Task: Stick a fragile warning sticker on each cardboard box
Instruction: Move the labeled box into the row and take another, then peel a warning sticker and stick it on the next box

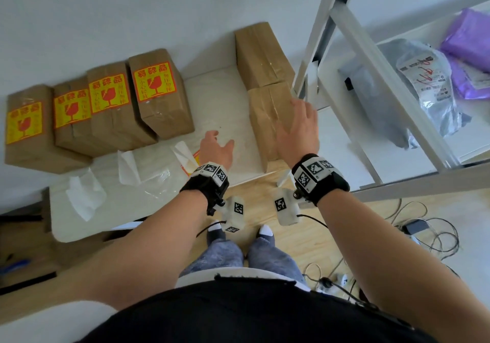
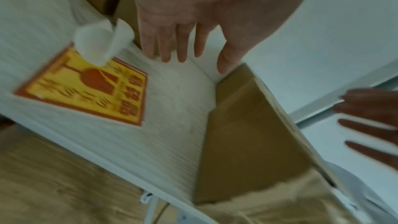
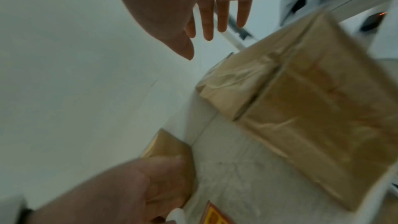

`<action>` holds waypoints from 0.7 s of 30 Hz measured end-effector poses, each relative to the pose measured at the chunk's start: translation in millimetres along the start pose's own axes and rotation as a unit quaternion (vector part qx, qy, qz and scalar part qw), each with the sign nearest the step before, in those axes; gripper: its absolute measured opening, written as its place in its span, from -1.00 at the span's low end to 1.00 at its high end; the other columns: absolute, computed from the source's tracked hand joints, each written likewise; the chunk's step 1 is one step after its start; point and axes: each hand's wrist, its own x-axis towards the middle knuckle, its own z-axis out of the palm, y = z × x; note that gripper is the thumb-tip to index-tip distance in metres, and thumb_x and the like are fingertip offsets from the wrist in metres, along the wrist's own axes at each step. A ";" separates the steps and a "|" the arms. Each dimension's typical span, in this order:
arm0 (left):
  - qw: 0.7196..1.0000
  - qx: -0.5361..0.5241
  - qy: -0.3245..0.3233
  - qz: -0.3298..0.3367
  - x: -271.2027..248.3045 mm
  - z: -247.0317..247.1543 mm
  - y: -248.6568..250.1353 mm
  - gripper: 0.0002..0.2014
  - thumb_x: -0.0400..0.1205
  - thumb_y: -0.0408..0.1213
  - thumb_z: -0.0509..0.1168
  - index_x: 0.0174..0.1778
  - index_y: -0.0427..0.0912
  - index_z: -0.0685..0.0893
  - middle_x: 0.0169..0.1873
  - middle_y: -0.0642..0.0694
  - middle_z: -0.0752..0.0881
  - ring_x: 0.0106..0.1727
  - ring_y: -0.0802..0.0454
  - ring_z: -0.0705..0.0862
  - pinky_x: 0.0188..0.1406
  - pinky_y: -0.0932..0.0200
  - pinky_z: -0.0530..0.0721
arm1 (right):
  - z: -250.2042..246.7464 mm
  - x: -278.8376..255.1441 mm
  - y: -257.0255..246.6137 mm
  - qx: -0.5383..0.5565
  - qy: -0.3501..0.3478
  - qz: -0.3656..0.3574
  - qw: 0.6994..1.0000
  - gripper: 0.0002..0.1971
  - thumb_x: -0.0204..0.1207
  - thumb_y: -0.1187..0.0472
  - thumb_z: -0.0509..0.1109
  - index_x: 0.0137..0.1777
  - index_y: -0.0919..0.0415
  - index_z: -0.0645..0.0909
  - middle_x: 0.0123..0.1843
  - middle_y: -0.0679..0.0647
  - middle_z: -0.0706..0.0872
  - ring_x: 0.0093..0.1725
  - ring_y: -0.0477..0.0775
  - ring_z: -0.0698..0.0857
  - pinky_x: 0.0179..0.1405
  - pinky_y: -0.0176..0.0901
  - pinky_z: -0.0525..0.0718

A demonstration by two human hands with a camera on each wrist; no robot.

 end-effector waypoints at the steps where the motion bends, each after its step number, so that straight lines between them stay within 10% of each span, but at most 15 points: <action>1: 0.999 0.026 0.024 -0.012 4.5 -8.9 -8.5 -0.46 0.63 -0.11 0.34 0.52 -0.13 0.43 0.44 -0.18 0.51 0.44 -0.17 0.50 0.41 -0.05 0.48 | 4.8 2.3 -11.0 0.010 -0.002 -0.024 1.000 -0.56 0.56 0.22 0.37 0.43 0.23 0.48 0.37 0.12 0.56 0.40 0.12 0.45 0.43 -0.06 0.44; 5: 0.989 0.118 0.070 -0.051 17.2 -39.6 -36.9 -0.36 0.59 -0.14 0.37 0.60 -0.03 0.34 0.58 -0.16 0.34 0.57 -0.21 0.30 0.50 -0.10 0.35 | 35.7 6.4 -42.6 0.074 -0.030 -0.089 0.993 -0.62 0.52 0.31 0.34 0.35 0.27 0.56 0.27 0.18 0.62 0.29 0.22 0.55 0.35 0.02 0.50; 9: 0.976 0.205 -0.019 -0.068 28.0 -56.6 -61.5 -0.13 0.50 -0.07 0.50 0.68 0.11 0.18 0.69 -0.12 0.11 0.62 -0.28 0.18 0.53 -0.18 0.29 | 79.4 1.3 -49.3 0.068 -0.129 -0.070 0.987 -0.67 0.56 0.35 0.32 0.32 0.25 0.60 0.24 0.16 0.65 0.21 0.16 0.62 0.24 -0.01 0.57; 16: 0.949 0.285 -0.129 -0.045 39.2 -57.0 -85.6 0.01 0.47 -0.07 0.53 0.72 0.13 0.01 0.72 -0.05 -0.09 0.65 -0.29 0.08 0.53 -0.21 0.32 | 145.5 -5.9 -17.8 -0.011 -0.313 0.122 0.942 -0.61 0.67 0.36 0.18 0.48 0.24 0.51 0.44 0.20 0.60 0.37 0.20 0.61 0.36 -0.09 0.54; 21: 0.924 0.356 -0.138 -0.018 47.7 -52.5 -100.0 0.08 0.44 -0.31 0.49 0.72 0.16 -0.10 0.72 -0.01 -0.16 0.61 -0.29 0.14 0.46 -0.12 0.42 | 168.6 -5.9 -10.5 0.039 -0.286 0.240 0.927 -0.66 0.67 0.31 0.20 0.36 0.12 0.63 0.23 0.03 0.69 0.07 -0.01 0.67 0.07 -0.29 0.60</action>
